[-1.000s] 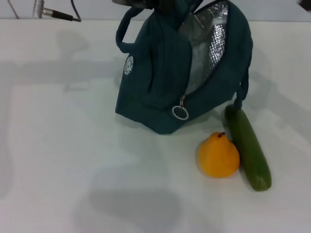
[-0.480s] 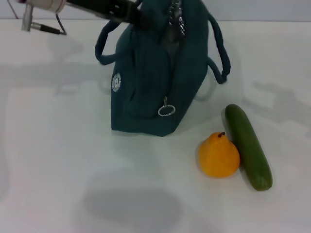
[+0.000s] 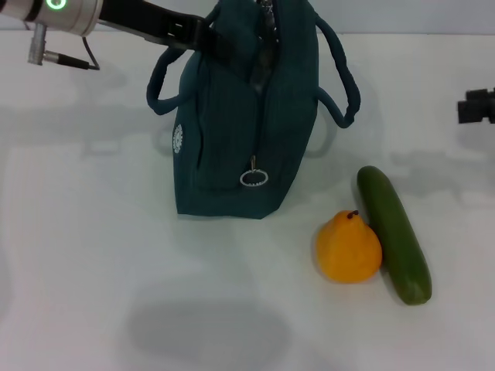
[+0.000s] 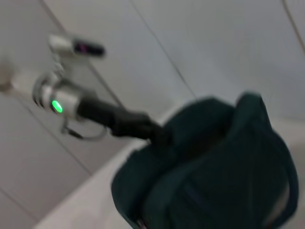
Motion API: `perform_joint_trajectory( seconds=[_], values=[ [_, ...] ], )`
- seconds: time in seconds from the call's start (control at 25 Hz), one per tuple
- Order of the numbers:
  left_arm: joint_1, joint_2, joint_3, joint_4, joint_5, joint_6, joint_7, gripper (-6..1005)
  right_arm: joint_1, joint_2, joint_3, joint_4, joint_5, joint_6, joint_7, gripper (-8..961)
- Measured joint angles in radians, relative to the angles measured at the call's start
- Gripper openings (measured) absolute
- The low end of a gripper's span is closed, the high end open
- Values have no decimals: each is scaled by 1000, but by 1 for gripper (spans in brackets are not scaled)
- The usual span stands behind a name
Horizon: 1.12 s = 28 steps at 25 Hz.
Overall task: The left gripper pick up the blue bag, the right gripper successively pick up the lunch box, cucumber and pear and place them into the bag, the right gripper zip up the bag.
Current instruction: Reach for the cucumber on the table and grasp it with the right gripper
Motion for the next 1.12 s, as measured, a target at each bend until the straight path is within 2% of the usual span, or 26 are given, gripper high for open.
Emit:
perform_joint_trajectory(
  seconds=[0.12,0.28,0.36,0.6,0.68,0.84,1.0,1.12],
  values=[
    [0,0,0,0,-1,0,6,39,41,0,-10,-45,-59,-9,95,700],
    [-2,0,0,0,-1,0,13,39,135,-21,-58,-38,-150,-23,226,701],
    [-4,0,0,0,-2,0,16,39,165,-22,-70,-27,-186,-23,247,701],
    [-15,-5,0,0,-3,0,18,39,371,-22,-80,158,-460,-37,321,703],
    [-19,-7,0,0,-3,0,18,39,420,-12,-81,201,-540,-38,330,703],
    [-32,-14,2,0,-3,0,19,39,498,24,-82,270,-698,-37,351,704],
    [-37,-20,1,0,-3,-3,33,39,539,72,-83,287,-810,-31,362,705],
    [-39,-21,1,-7,-3,-8,43,39,549,99,-83,287,-859,-17,369,706]
  ],
)
